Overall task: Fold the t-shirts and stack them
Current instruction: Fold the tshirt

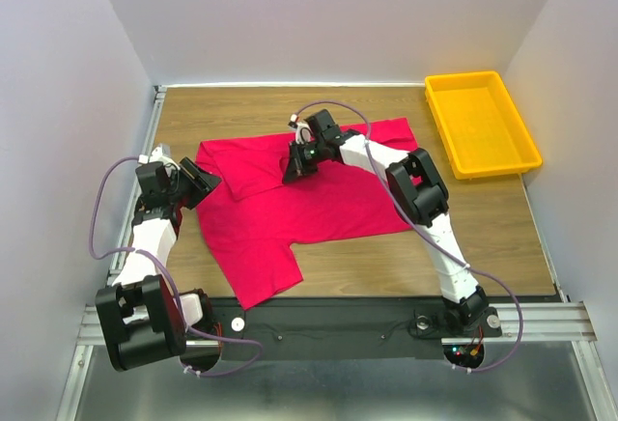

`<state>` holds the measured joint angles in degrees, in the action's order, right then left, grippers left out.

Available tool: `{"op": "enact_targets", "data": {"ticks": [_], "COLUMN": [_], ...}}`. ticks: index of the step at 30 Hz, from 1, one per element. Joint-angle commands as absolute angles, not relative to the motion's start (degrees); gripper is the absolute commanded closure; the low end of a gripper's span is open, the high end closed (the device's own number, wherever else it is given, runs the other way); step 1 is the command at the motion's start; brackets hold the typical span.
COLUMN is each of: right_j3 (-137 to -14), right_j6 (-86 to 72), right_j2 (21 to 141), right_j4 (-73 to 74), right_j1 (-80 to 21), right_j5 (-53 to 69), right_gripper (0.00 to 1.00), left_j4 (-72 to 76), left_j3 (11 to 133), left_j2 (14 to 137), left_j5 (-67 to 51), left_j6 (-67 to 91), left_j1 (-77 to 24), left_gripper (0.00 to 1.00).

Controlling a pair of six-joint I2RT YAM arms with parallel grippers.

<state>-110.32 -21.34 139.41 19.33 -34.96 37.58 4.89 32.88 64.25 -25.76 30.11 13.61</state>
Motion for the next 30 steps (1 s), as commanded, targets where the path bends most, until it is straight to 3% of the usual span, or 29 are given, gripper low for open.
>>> {"op": "enact_targets", "data": {"ticks": [1,6,9,13,15,19,23,30], "right_j3": [-108.4,-107.7,-108.0,-106.5,-105.7,-103.8,-99.4,-90.3], "right_j6": [-24.4,-26.1,-25.3,-20.6,-18.1,-9.8,1.7,5.0], "right_j2": [134.3,133.9,133.9,131.4,129.7,123.9,117.4,108.7], "right_j4": [17.9,17.1,17.2,17.5,17.8,19.7,21.2,21.4], "right_j1": [-35.4,-35.4,-35.4,-35.4,-35.1,-34.0,-31.6,-26.2], "right_j5": [41.1,41.4,40.4,37.5,35.3,31.8,36.5,39.1], "right_gripper": [0.99,0.95,0.75,0.56,0.51,0.49,0.48,0.48], "left_j4": [6.9,7.1,7.5,7.6,7.9,8.0,8.6,10.9], "left_j3": [32.3,32.2,32.0,32.0,32.3,33.7,35.8,38.1], "left_j2": [62.8,63.4,64.4,66.8,68.7,72.4,78.2,83.7], "left_j5": [-27.1,-27.5,-28.2,-28.8,-29.3,-28.7,-27.1,-20.8], "left_j6": [30.0,30.1,30.2,30.2,30.4,31.0,32.2,33.4], "left_j1": [13.8,13.7,13.8,13.6,13.4,11.6,7.7,3.2], "left_gripper": [0.38,0.38,0.38,0.38,0.39,0.41,0.44,0.46]}}
